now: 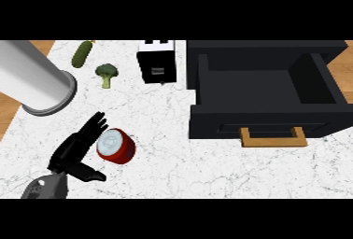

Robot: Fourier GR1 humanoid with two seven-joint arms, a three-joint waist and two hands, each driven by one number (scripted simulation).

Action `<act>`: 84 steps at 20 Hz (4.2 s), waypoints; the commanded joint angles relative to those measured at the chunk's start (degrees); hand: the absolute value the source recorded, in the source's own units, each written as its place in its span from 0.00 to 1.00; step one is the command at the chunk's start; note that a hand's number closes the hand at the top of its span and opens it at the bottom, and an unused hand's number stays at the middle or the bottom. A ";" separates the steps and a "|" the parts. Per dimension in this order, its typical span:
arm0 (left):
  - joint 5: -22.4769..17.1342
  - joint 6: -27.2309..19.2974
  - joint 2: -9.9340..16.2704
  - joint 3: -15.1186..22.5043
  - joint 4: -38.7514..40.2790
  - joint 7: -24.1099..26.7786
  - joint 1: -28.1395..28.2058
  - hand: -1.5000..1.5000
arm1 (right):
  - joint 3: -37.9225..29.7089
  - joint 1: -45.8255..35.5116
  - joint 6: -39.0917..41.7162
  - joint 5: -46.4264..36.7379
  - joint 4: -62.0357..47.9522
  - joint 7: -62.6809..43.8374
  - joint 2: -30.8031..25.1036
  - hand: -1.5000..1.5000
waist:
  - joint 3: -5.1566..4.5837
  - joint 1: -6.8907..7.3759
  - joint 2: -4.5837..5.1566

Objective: Pick up the can, place it into the drawer and close the drawer

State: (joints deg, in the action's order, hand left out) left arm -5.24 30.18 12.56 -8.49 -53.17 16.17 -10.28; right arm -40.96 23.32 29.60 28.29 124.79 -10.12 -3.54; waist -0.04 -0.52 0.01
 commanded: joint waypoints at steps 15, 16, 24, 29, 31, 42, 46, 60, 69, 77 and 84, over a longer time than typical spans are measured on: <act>3.16 0.77 -2.30 -1.74 26.80 11.35 -13.27 0.00 | 1.16 -2.48 0.24 -4.23 1.85 -1.69 3.43 0.00 | -0.02 -0.20 0.18; 4.42 0.62 -2.32 -1.45 29.58 15.59 -12.10 0.00 | -1.59 -1.92 3.02 -1.18 -0.01 -1.15 2.22 0.00 | -0.02 -0.30 0.16; -1.99 7.65 -5.13 -1.67 22.05 1.98 -14.84 1.00 | -4.57 0.10 1.41 6.61 3.13 -5.69 0.04 0.00 | 0.05 0.21 -0.15; -2.06 10.42 -6.35 1.10 13.93 3.54 -10.46 1.00 | -3.35 4.94 4.27 5.46 4.52 -2.94 3.46 0.00 | 0.09 0.32 -0.30; -4.46 9.69 -7.79 0.31 12.30 -1.00 -14.27 1.00 | -2.20 0.13 0.33 3.01 4.79 -5.01 3.47 0.00 | 0.08 0.58 -0.23; -8.81 -18.28 -12.43 -7.17 1.18 1.83 -10.14 1.00 | -4.00 -0.04 0.36 4.63 2.59 -4.38 0.72 0.00 | 0.11 1.03 -0.31; -11.64 -24.94 -12.51 -2.33 -11.38 -4.01 -9.18 1.00 | -1.61 4.55 0.18 5.33 6.60 -4.18 3.50 0.00 | 0.11 0.62 -0.46; -10.03 -39.67 -10.11 6.23 -31.24 -24.86 -17.11 1.00 | 0.08 4.38 -2.76 5.43 9.50 -7.17 3.53 0.00 | 0.04 0.26 -0.13; -6.29 -51.12 -12.55 9.73 -21.38 -27.21 -33.86 1.00 | 1.96 8.20 -1.92 6.09 10.47 -4.09 3.51 0.00 | 0.06 -0.77 -0.05; -9.99 -59.95 -12.56 16.13 -15.03 -27.13 -42.98 1.00 | 0.37 0.67 -1.97 3.40 5.10 -5.70 1.92 0.00 | 0.06 -0.52 0.05; -12.22 -61.11 -12.56 15.39 -5.18 -25.57 -53.62 1.00 | 2.52 0.41 -1.80 0.47 3.43 -2.09 3.51 0.00 | 0.09 -0.84 0.15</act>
State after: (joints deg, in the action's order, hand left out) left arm -16.37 -30.42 0.01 6.94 -63.05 -10.74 -59.06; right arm -39.87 24.27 27.40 31.35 130.48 -15.17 -0.49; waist 0.02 -1.28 0.11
